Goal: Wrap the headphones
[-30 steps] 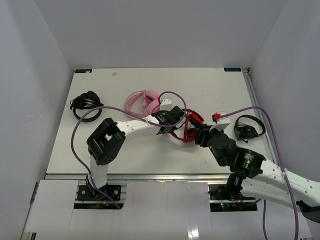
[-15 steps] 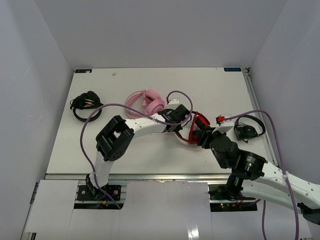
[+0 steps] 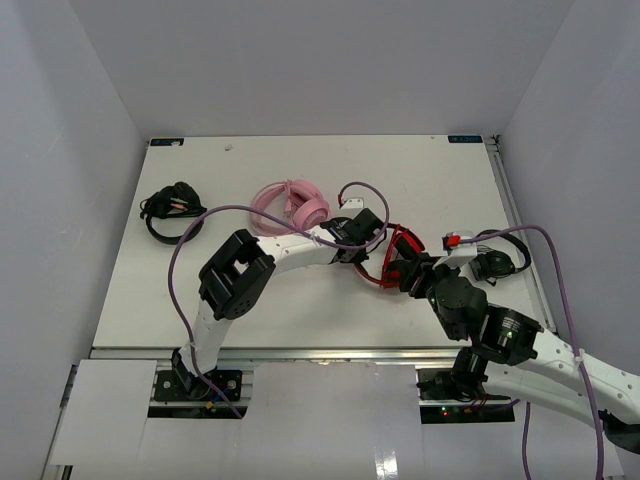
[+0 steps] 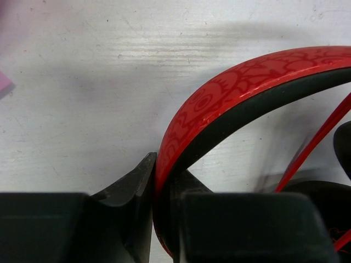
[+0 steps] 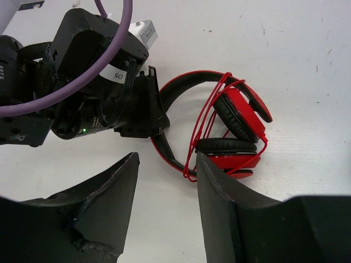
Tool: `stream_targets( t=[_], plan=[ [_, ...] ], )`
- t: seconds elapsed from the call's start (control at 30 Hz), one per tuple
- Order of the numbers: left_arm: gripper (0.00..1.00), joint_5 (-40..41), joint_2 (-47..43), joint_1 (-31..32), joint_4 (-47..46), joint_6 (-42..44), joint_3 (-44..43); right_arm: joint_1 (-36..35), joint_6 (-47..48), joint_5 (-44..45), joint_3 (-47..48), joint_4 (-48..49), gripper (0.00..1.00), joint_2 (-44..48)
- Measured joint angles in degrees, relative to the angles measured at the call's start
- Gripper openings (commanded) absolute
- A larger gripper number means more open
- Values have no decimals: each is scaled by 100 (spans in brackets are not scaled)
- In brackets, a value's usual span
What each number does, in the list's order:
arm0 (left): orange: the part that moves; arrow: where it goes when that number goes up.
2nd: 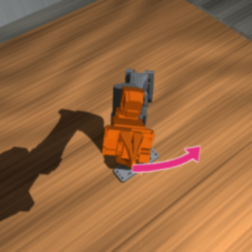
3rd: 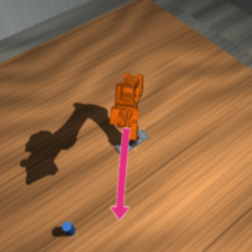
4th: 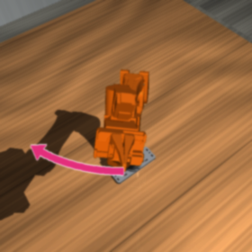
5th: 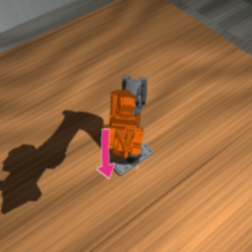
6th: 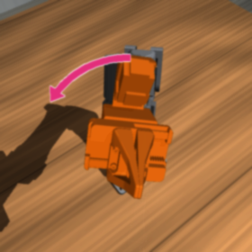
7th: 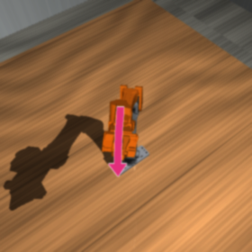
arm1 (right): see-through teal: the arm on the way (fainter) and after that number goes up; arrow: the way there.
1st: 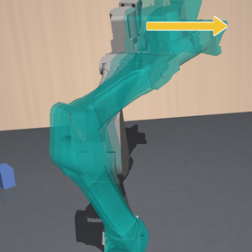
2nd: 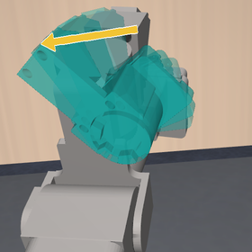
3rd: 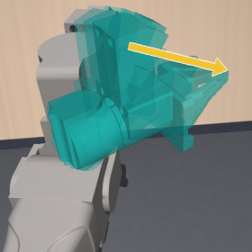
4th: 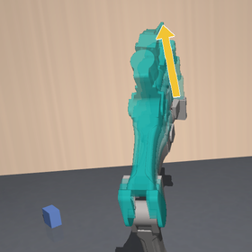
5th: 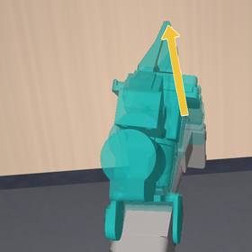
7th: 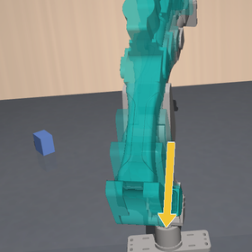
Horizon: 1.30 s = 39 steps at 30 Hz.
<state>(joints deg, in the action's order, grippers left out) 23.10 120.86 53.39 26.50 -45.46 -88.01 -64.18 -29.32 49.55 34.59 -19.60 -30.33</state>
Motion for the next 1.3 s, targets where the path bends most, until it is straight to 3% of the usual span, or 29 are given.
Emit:
stream_targets(
  t=[0.33, 0.47, 0.7, 0.87, 0.97, 1.1, 1.23, 1.3],
  plan=[
    [44, -12, 0, 0, -6, 1, -5, 0, 20, 21, -74, -3, 53, 99],
    [53, -14, 0, 0, -5, 2, -5, 0, 23, 25, -74, 1, 53, 132],
    [71, -21, -6, 0, 4, 23, -5, 0, 44, 23, -74, 1, 53, 143],
    [96, -28, -201, 0, 39, 54, 31, 0, 95, -47, -57, -26, 53, 71],
    [98, -40, -633, 0, 102, 114, 201, 0, 110, -143, 72, -142, 54, -65],
    [98, -19, -1535, 0, 183, 285, 352, 0, 171, -329, 295, -314, 63, -191],
    [98, -19, -2656, 0, 126, 656, 722, 4, 250, -587, 414, -501, 98, -148],
    [98, -87, -3271, 0, 38, 945, 1059, 4, 304, -778, 453, -620, 91, -127]
  ],
)
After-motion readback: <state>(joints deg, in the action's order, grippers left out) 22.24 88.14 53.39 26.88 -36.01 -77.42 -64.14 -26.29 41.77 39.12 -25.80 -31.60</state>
